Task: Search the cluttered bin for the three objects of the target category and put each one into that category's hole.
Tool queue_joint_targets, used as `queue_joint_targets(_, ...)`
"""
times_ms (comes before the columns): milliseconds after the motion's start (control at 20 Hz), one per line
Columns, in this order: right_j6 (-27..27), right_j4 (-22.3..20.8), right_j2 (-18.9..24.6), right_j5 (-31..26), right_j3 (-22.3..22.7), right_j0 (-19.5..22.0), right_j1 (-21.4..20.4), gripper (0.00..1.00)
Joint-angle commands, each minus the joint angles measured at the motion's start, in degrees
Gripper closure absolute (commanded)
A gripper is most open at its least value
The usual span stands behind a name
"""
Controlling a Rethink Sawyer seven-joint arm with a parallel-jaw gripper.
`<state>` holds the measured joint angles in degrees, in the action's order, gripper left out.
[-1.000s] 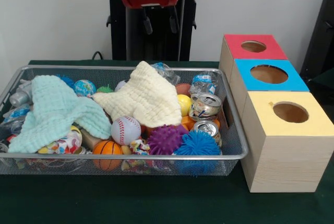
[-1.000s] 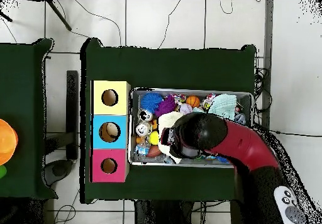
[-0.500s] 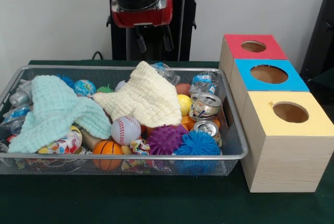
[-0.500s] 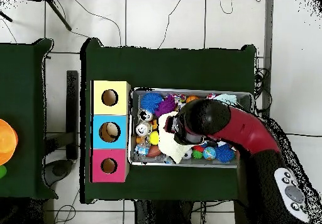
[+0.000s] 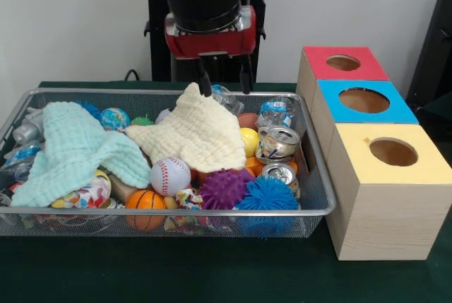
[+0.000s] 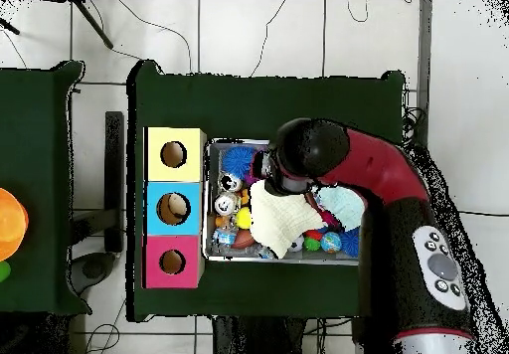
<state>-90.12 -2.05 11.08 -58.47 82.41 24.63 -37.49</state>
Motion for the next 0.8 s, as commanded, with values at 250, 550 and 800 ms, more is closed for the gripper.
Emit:
queue_joint_targets(250, -2.62, -6.28, -0.16, 2.46, -15.28, -0.80, 7.34, 0.00)
queue_joint_targets(550, -2.82, -8.70, -3.31, 5.65, -12.13, 2.33, 4.51, 0.00)
queue_joint_targets(800, -0.42, -8.81, -3.06, 8.37, -8.33, 7.02, 4.38, 0.00)
